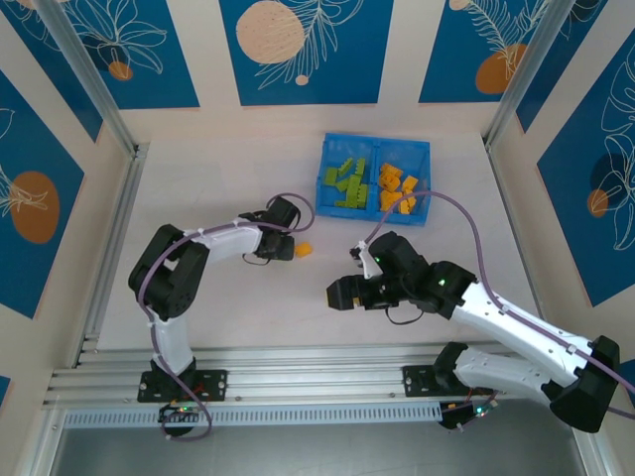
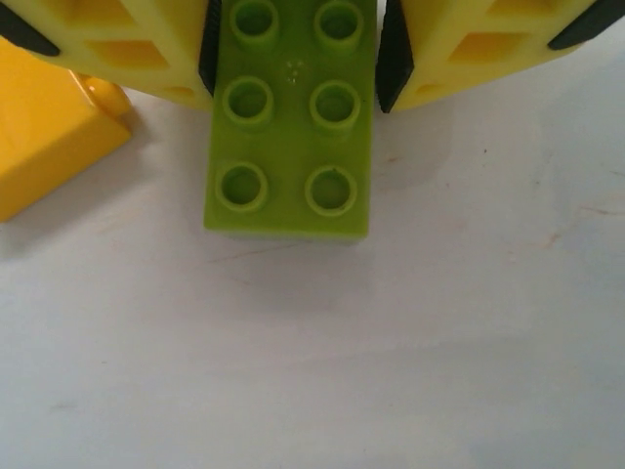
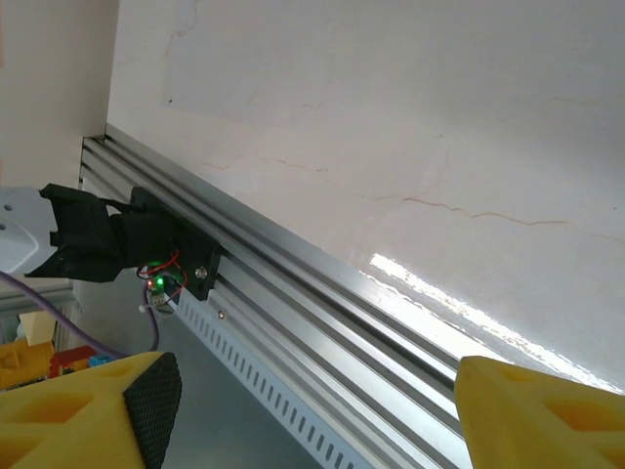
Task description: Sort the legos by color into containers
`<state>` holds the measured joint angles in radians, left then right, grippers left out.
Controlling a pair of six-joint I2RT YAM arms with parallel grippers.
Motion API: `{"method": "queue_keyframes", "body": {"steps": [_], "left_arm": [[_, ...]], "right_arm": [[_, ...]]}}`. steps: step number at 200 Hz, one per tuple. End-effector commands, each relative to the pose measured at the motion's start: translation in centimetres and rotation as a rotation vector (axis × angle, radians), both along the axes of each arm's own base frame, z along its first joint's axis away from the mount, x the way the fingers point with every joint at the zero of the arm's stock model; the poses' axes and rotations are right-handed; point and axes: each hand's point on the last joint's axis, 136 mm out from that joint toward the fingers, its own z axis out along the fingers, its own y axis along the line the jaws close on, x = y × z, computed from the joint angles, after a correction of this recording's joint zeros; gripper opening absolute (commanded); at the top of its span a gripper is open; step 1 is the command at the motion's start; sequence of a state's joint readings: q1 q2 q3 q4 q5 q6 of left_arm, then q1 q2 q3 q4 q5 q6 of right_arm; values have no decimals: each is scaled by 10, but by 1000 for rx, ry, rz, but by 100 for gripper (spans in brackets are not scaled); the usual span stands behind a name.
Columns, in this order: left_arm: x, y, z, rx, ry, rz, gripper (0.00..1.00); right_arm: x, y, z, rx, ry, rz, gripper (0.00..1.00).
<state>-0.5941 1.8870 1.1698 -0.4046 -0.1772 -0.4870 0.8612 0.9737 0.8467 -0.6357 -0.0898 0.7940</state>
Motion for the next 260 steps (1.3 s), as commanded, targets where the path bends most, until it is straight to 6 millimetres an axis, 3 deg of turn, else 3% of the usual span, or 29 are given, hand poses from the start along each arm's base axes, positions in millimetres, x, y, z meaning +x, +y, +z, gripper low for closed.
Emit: {"method": "queue_keyframes", "body": {"steps": [1, 26, 48, 81, 116, 136, 156, 185, 225, 260], "left_arm": [[-5, 6, -13, 19, 43, -5, 41], [-8, 7, -15, 18, 50, -6, 24], [-8, 6, 5, -13, 18, -5, 19], [-8, -10, 76, -134, -95, -39, 19], [-5, -49, 163, -234, -252, -149, 21], [5, -76, 197, -244, -318, -213, 22], [24, -99, 214, -251, -359, -240, 22], [71, -126, 215, -195, -422, -244, 22], [133, -164, 177, -94, -431, -255, 22], [160, -181, 143, -63, -423, -244, 28]], "right_arm": [[5, 4, 4, 8, -8, -30, 76], [7, 2, 7, 0, -11, -50, 76], [11, -3, 12, -11, -23, -87, 76], [20, -19, 28, -11, -88, -178, 76], [28, -41, 41, 1, -161, -289, 77], [28, -52, 42, 2, -181, -331, 77], [26, -59, 41, 4, -179, -355, 78], [21, -67, 37, 3, -169, -372, 78], [15, -76, 31, 7, -159, -390, 78], [11, -81, 29, 13, -151, -402, 78]]}}
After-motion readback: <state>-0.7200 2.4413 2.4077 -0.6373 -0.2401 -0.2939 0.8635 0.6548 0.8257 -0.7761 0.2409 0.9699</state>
